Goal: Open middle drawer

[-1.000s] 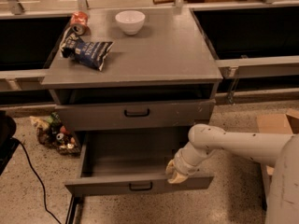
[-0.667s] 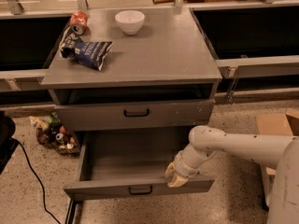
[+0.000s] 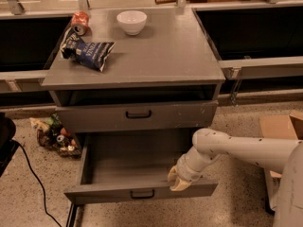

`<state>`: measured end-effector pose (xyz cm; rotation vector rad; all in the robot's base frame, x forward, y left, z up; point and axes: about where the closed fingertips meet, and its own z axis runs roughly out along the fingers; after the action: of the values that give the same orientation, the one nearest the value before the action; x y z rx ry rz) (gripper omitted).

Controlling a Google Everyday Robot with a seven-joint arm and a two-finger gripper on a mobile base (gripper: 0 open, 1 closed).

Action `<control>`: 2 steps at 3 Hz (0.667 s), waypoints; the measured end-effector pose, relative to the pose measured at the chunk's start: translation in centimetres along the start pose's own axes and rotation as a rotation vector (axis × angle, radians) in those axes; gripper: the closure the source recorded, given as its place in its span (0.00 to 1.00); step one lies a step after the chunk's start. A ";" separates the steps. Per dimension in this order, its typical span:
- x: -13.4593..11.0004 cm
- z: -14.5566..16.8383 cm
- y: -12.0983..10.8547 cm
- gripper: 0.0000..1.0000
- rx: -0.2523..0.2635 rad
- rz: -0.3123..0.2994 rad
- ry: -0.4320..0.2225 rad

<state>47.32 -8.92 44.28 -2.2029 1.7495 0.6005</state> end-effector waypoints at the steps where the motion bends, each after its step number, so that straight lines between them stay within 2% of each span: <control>1: 0.0 0.0 0.0 0.57 0.000 0.000 0.000; 2: 0.0 0.0 0.0 0.34 0.000 0.000 0.000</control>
Offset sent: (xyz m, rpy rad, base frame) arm 0.0000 0.0000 0.0000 0.0000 0.0000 0.0000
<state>47.31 -8.92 44.28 -2.2030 1.7495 0.6004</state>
